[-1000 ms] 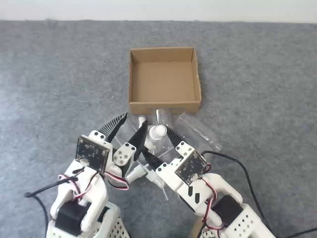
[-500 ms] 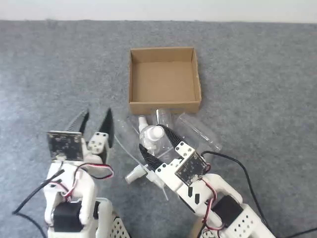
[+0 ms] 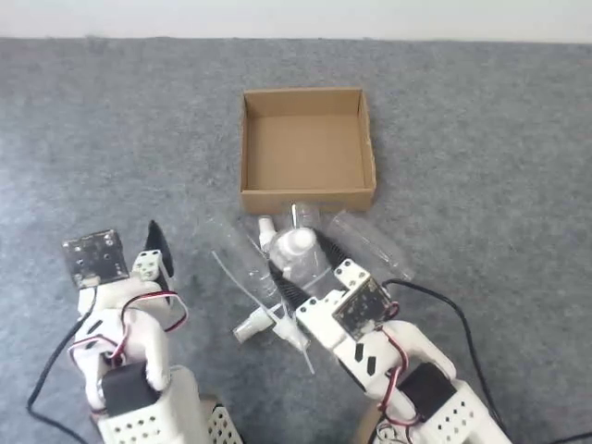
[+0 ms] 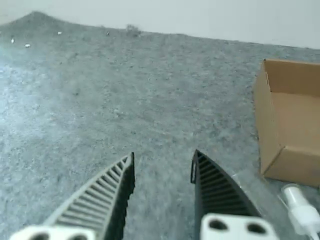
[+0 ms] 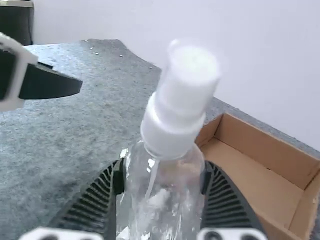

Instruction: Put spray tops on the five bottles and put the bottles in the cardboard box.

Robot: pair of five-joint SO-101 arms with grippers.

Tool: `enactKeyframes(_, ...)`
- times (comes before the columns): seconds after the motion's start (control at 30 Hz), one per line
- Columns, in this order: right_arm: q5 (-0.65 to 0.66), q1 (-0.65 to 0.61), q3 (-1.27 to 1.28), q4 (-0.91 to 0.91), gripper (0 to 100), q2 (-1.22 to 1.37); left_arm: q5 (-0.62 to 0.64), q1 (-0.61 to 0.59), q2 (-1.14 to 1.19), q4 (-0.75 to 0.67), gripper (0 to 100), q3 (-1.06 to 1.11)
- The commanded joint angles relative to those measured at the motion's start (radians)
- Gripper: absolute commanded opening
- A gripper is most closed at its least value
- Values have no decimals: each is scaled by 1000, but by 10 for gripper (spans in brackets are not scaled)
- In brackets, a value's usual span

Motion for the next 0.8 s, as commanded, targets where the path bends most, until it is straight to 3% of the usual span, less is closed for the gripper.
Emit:
enactKeyframes(0.0, 11, 44, -97, 35, 76, -12, 18, -9, -8, 0, 176, -12)
enactKeyframes(0.37, 14, 47, -310, 22, 75, 79, 18, -8, -8, 5, 174, -10)
enactKeyframes(0.77, 14, 116, -597, -346, 80, 773, 18, -14, -8, 3, 174, -8)
